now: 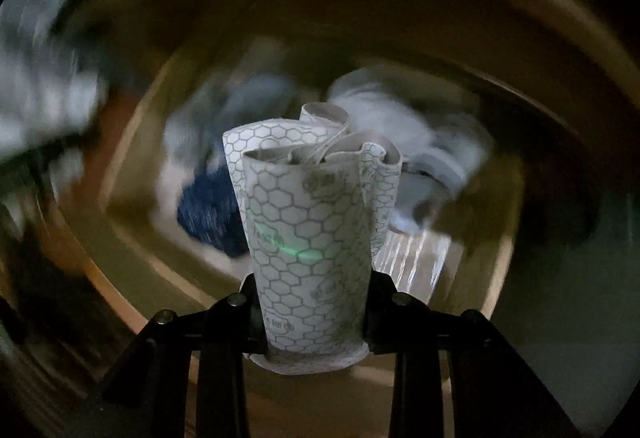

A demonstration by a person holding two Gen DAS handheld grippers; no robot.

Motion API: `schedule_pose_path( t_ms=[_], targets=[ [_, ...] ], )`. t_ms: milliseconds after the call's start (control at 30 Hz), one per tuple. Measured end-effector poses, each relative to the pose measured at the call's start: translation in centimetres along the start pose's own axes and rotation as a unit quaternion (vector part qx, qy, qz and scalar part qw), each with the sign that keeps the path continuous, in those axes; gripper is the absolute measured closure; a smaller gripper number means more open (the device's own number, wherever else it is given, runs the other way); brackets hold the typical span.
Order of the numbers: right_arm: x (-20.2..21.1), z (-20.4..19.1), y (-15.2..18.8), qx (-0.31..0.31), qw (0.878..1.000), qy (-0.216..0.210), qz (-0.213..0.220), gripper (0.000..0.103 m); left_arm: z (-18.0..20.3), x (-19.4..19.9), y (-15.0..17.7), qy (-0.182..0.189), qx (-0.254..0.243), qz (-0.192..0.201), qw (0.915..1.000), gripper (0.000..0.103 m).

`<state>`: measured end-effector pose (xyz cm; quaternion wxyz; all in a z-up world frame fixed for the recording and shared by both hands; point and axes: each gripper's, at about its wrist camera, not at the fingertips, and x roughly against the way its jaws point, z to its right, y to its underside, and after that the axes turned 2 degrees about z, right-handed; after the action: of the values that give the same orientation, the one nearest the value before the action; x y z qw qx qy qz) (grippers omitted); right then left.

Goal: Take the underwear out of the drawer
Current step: 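Lift the hexagon-print garment with the right tool while the left tool lowers onto the navy patterned garment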

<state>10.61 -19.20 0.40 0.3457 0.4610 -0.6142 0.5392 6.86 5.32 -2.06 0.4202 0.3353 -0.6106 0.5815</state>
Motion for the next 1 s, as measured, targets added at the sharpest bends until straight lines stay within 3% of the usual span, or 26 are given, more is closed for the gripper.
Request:
schedule_pose_path(
  t_ms=[67, 233, 533, 633, 900, 1000],
  targets=[
    [0.9, 1.3, 0.7, -0.052, 0.998, 0.005, 0.028, 0.073, 0.5, -0.3, 0.0, 0.012, -0.007, -0.006, 0.9999, 0.048],
    [1.2, 3.2, 1.8, -0.101, 0.993, -0.006, 0.063, 0.073, 2.6, -1.6, 0.6, 0.018, -0.049, -0.036, 0.998, 0.043],
    [0.6, 4.2, 2.8, -0.123, 0.989, -0.037, 0.078, 0.073, 4.7, -3.8, 0.8, 0.062, -0.065, -0.101, 0.9908, 0.041],
    [1.1, 4.5, 3.7, -0.119, 0.989, -0.035, 0.079, 0.073, 5.6, -4.9, 0.6, 0.059, -0.078, -0.132, 0.9864, 0.04],
    [1.4, 5.3, 4.0, -0.133, 0.987, -0.059, 0.074, 0.073, 7.5, -8.0, 0.8, 0.063, -0.053, -0.194, 0.9775, 0.04],
    [1.7, 6.1, 4.2, -0.137, 0.986, -0.061, 0.075, 0.073, 8.2, -9.1, 0.8, 0.047, -0.051, -0.213, 0.9745, 0.04]
  ],
)
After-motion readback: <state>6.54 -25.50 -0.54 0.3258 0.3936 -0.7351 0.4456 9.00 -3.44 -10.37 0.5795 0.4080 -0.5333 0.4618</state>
